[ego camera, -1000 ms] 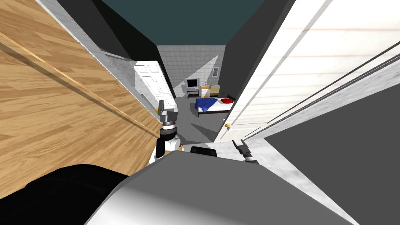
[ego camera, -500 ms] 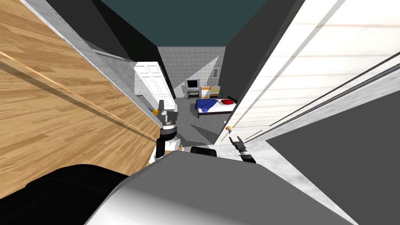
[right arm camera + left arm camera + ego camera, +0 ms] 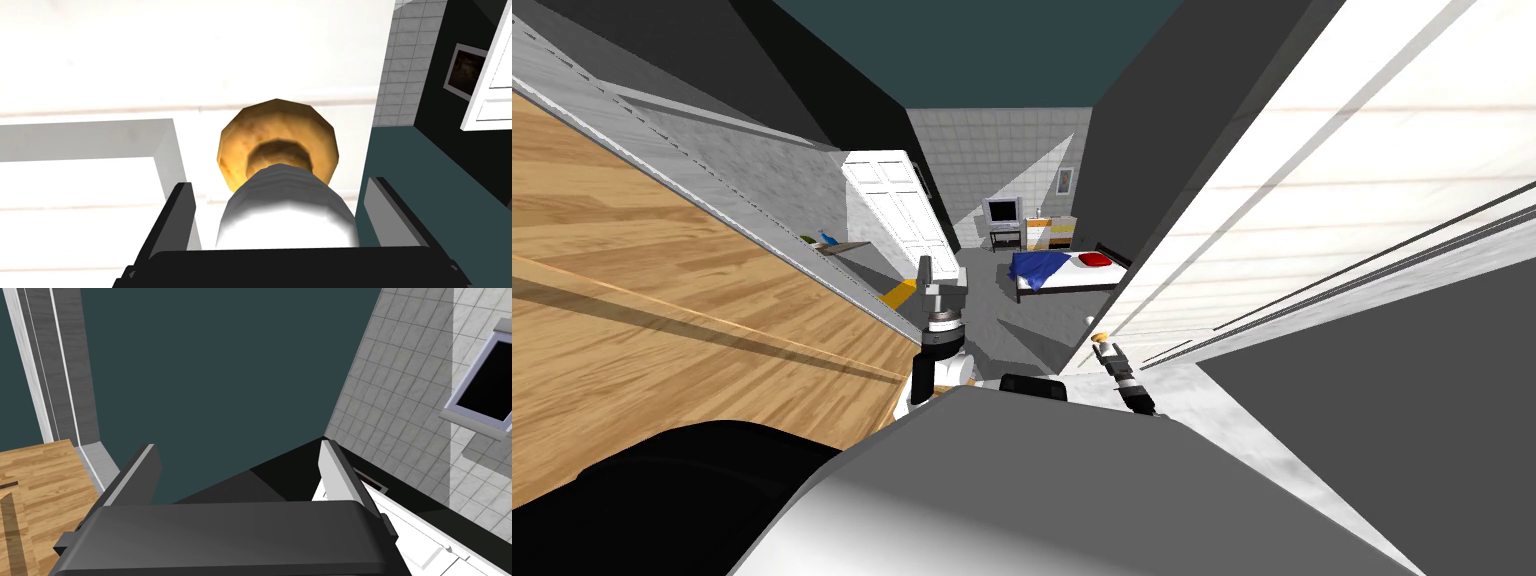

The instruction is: Pull the door open

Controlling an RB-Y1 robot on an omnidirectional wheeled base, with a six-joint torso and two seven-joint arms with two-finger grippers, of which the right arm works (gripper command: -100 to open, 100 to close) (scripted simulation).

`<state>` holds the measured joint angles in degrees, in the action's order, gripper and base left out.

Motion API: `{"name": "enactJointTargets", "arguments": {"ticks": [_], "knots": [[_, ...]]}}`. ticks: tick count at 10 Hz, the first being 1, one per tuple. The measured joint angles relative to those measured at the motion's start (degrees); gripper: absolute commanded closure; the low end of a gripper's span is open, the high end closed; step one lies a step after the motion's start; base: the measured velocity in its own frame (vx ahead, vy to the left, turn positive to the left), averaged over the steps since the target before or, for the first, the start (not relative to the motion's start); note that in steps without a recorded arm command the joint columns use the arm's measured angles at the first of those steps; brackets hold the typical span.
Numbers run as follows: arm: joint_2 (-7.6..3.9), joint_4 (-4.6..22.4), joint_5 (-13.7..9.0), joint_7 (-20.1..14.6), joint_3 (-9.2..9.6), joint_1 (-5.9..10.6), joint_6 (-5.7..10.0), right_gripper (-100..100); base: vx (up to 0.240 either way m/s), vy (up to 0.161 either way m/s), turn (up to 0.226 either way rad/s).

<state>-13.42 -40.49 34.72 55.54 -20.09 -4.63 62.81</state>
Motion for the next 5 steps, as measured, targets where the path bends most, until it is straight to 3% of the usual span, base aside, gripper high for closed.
{"name": "enactJointTargets", "arguments": {"ticks": [5], "knots": [[-0.11, 0.06, -0.07, -0.01, 0.06, -0.04, 0.05, 100, -0.004, 0.002, 0.000]]}}
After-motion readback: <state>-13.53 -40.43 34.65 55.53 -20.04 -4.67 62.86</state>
